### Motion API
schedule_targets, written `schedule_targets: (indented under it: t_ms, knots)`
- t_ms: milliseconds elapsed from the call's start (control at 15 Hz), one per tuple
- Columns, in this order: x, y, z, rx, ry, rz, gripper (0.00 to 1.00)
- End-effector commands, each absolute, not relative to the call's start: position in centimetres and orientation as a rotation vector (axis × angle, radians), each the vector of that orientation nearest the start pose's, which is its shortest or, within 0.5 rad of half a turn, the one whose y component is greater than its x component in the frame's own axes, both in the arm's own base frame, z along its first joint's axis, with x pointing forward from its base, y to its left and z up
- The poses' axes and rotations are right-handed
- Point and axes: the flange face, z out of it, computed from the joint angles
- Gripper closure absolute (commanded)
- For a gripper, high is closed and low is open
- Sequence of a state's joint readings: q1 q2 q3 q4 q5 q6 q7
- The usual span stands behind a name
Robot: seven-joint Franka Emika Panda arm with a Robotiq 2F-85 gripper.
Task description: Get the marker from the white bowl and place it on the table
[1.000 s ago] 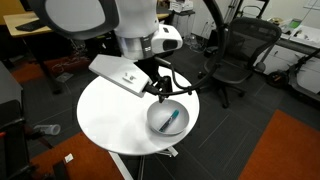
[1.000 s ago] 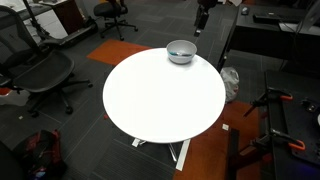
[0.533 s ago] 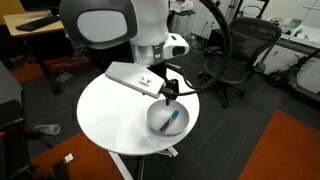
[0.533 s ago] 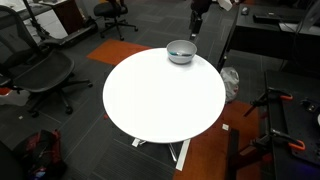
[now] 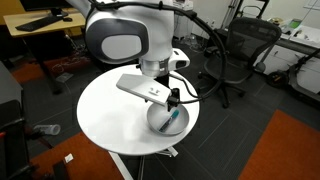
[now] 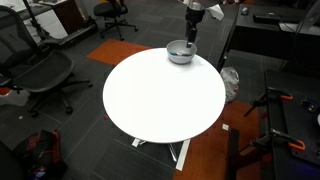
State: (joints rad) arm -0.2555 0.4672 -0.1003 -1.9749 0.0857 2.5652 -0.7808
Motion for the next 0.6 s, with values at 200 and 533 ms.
schedule_targets:
  t_ms: [200, 533]
  knots:
    - [61.4, -23.4, 22.1, -3.166, -0.578, -0.136, 0.00]
    - [62.9, -23.7, 20.6, -3.170, -0.625, -0.107, 0.00]
